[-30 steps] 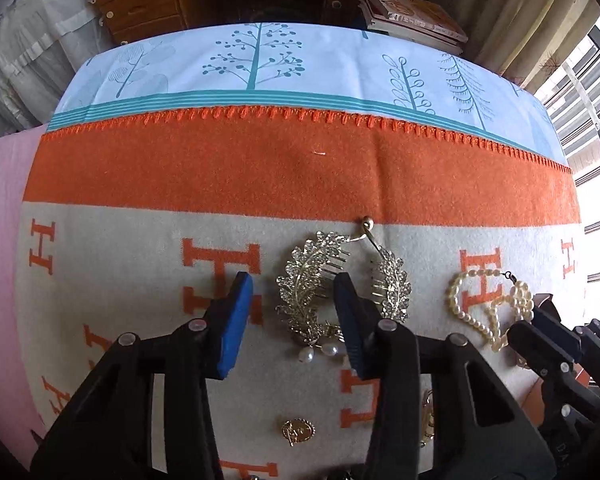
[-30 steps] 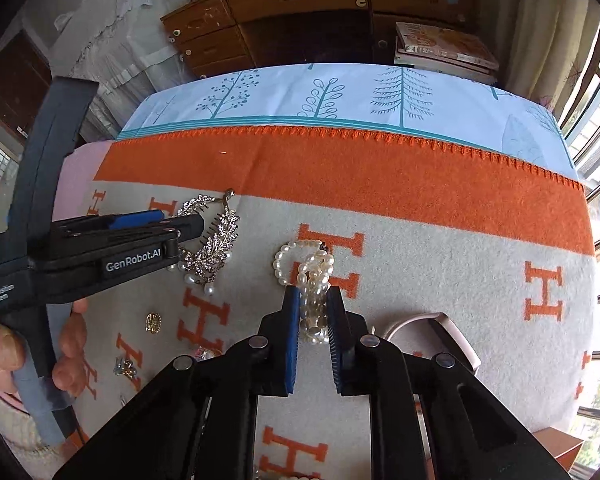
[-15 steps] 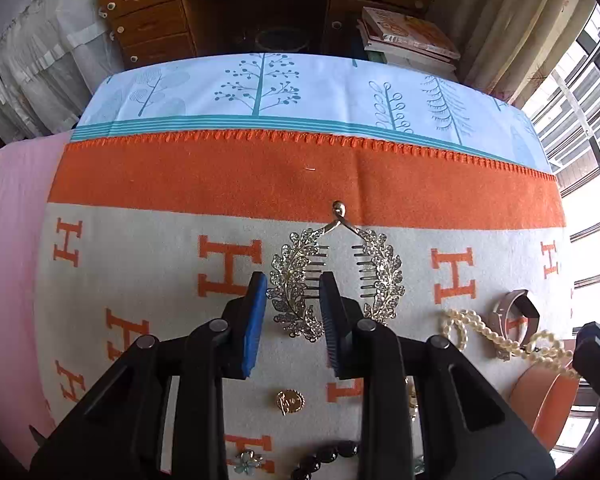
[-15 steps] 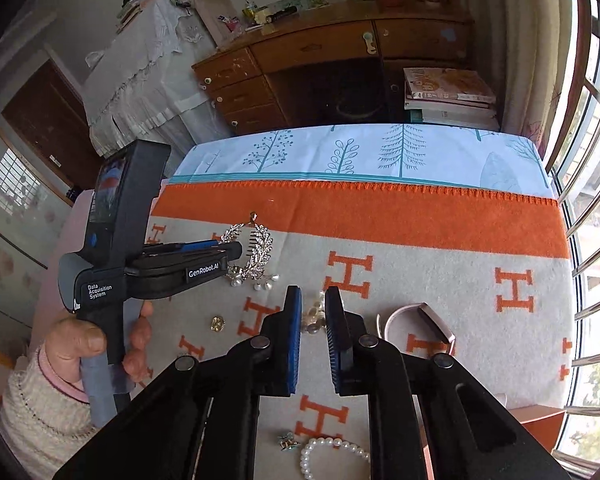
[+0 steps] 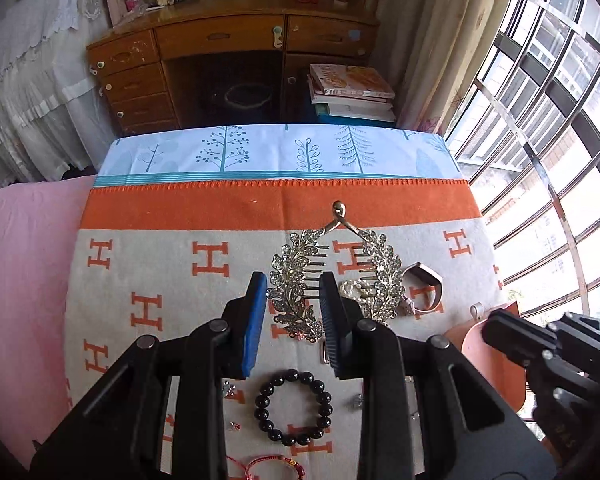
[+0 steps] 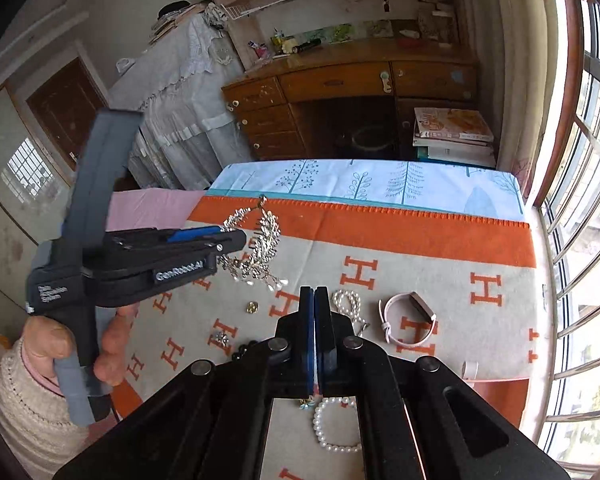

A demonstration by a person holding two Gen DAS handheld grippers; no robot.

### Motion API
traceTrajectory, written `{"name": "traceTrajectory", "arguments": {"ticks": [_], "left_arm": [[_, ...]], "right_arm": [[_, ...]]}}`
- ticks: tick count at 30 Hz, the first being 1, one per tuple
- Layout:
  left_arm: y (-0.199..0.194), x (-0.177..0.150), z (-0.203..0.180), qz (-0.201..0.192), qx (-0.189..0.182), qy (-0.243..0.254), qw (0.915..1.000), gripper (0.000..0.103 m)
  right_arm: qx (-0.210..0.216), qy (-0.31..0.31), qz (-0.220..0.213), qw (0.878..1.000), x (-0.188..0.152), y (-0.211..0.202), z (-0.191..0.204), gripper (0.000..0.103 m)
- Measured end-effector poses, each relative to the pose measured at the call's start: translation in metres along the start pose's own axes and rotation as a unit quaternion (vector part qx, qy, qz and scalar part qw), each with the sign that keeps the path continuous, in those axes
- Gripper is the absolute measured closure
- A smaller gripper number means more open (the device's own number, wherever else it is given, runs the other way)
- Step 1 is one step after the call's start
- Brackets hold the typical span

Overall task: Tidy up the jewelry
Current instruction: 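Carry the pearl necklace in the right tool while the left tool carries the comb to the pink tray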

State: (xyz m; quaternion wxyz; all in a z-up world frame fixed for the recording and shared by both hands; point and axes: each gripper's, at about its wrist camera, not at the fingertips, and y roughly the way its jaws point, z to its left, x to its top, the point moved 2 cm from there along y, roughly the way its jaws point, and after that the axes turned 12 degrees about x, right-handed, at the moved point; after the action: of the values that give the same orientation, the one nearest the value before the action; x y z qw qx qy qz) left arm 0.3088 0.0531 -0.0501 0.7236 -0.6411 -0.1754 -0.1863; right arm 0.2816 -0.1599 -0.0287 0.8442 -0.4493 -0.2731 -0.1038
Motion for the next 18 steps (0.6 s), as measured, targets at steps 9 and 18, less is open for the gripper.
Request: {"name": "traceTrajectory", "arguments": {"ticks": [9,18], "left_arm": [[-0.022,-0.027,0.007,0.003,-0.008,0.007,0.9999,0.079],[-0.005,-0.031,0.034,0.018,-0.007,-0.005,0.9998,0.079]], "right_arm": [[-0.009,0.083,0.070,0.994,-0.024,0.091,-0.047,0.064],[-0.052,0.091,0.097,0.990,-0.011,0.167,-0.073,0.067]]}}
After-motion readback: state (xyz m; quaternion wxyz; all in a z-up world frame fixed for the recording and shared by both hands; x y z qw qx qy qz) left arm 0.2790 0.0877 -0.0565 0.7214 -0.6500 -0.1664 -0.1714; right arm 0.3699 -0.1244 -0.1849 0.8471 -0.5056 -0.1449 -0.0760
